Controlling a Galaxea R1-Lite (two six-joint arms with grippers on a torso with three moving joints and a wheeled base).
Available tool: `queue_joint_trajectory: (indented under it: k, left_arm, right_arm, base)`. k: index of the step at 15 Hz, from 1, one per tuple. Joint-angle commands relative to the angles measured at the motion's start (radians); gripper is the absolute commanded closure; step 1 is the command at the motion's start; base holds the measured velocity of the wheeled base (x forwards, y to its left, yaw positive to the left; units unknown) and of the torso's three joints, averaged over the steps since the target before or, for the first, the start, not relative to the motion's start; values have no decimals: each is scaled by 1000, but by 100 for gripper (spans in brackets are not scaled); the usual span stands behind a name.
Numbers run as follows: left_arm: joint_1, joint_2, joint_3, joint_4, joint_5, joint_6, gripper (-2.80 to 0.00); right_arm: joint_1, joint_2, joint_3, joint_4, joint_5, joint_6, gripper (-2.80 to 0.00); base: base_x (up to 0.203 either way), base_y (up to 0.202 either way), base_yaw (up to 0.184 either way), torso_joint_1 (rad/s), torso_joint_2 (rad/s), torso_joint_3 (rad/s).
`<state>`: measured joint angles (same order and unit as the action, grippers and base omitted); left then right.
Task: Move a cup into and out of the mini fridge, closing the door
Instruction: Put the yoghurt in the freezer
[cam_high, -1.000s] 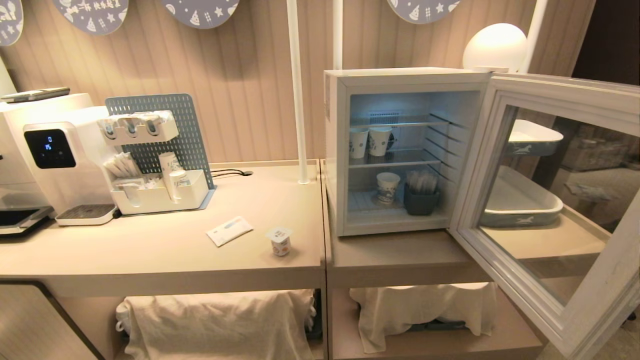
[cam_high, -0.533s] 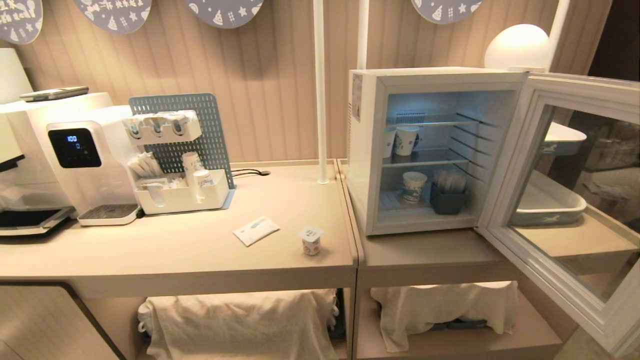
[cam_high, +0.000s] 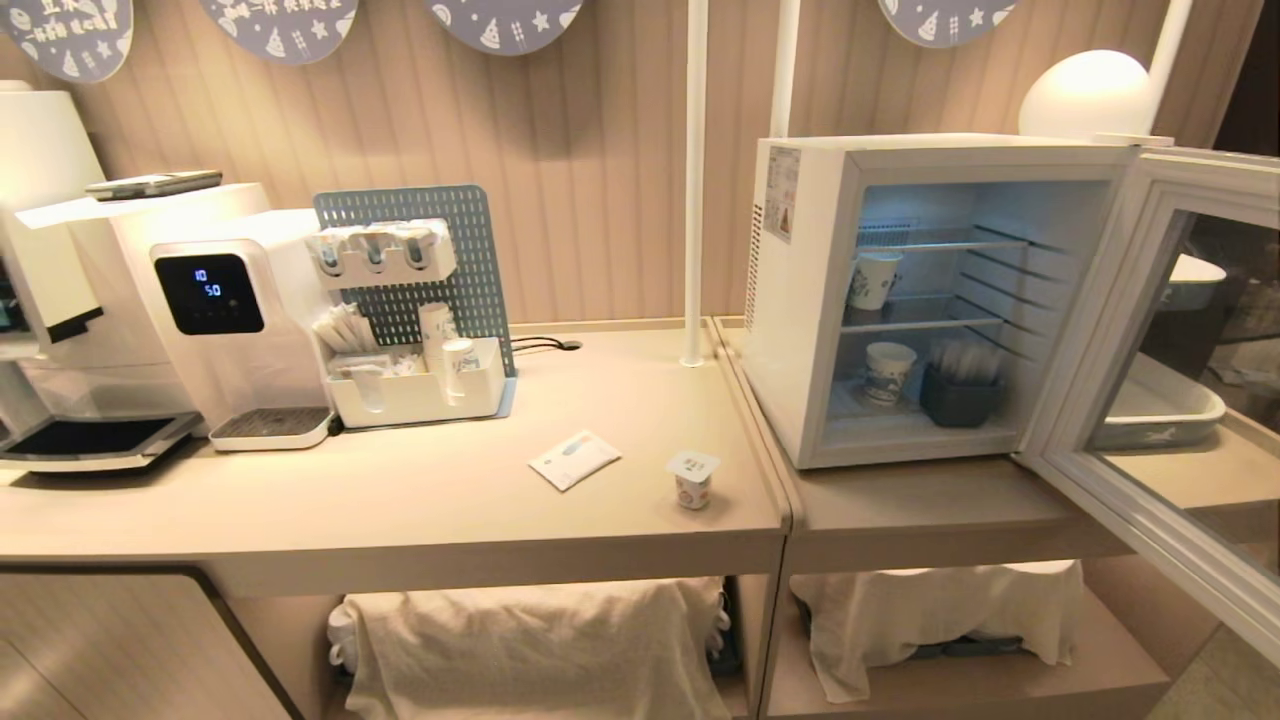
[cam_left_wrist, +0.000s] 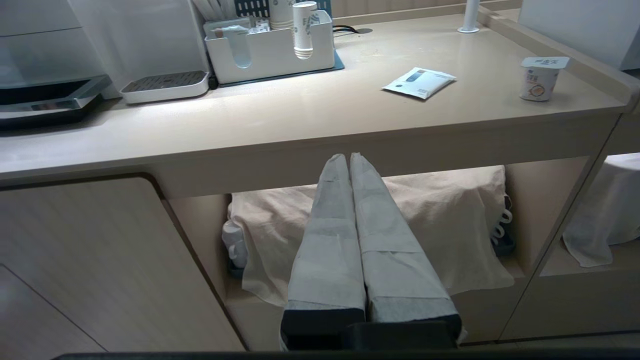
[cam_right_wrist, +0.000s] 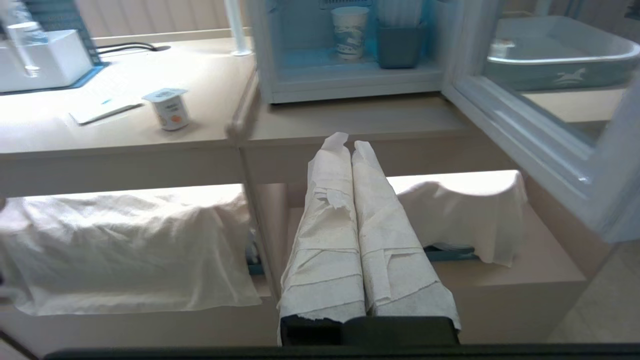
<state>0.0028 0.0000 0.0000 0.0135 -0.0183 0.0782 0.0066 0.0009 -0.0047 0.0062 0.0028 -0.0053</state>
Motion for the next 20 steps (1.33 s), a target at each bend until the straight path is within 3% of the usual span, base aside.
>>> queue_joint_trajectory:
  k: [1,13,20]
  left_arm:
    - [0,2,1,0,0,1,0]
    - [0,2,1,1,1,-2,0]
    - [0,2,2,0,1,-5,0]
  right_arm:
    - [1,1,0,0,0,-1,0]
    - [0,2,-1,1,0,-1,0]
    - [1,60,-80,74,16,-17,0]
  base:
    - [0,195,3,-2,2,2]
    - [0,180,0,3,4,3]
    - [0,0,0,0,0,0]
